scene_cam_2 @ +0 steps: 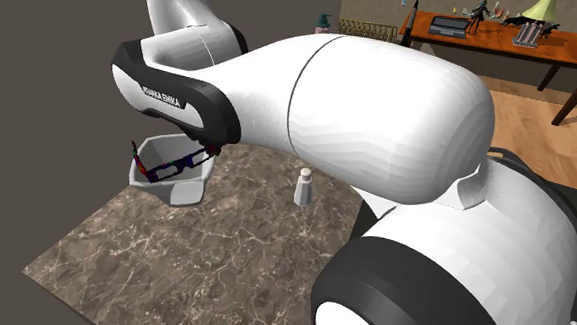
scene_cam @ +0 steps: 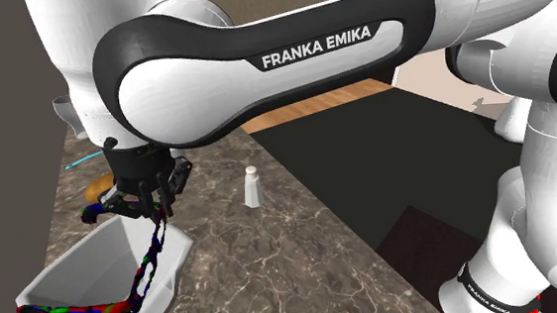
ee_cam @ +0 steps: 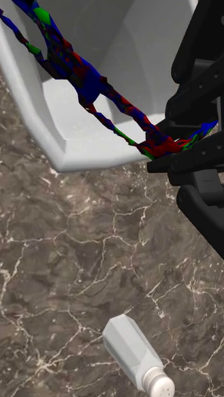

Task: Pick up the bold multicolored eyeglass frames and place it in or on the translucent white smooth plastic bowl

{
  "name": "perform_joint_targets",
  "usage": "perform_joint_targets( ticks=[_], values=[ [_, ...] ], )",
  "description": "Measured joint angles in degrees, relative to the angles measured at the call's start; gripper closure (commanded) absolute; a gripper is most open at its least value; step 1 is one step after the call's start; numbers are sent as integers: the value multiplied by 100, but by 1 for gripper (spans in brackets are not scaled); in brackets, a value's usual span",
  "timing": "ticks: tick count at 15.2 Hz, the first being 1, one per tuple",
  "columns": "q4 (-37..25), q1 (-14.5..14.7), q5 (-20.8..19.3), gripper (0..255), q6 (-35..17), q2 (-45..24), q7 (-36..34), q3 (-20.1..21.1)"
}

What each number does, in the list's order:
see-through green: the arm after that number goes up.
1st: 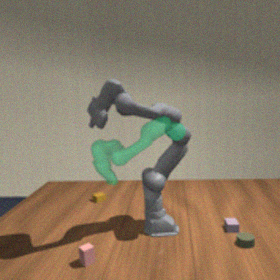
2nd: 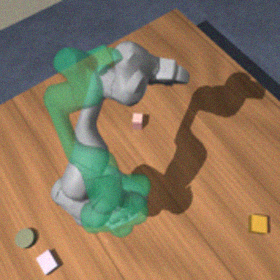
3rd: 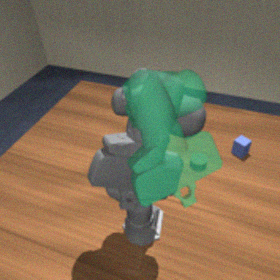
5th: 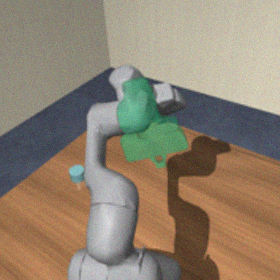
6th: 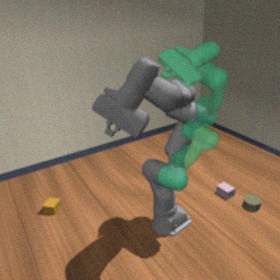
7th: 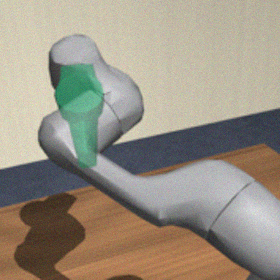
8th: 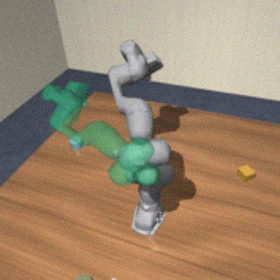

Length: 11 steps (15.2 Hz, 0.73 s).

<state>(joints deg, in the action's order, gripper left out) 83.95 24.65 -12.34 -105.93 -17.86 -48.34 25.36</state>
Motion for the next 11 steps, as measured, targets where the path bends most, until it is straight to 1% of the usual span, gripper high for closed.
perform_joint_targets(
  ticks=[1, 7, 11],
  values=[
    [2, 0, 0, 0, -2, 1, -1, 0],
    [14, 4, 3, 0, -4, -6, -3, 3],
    [-456, 49, 27, 0, 489, 29, 32, 27]
  ],
)
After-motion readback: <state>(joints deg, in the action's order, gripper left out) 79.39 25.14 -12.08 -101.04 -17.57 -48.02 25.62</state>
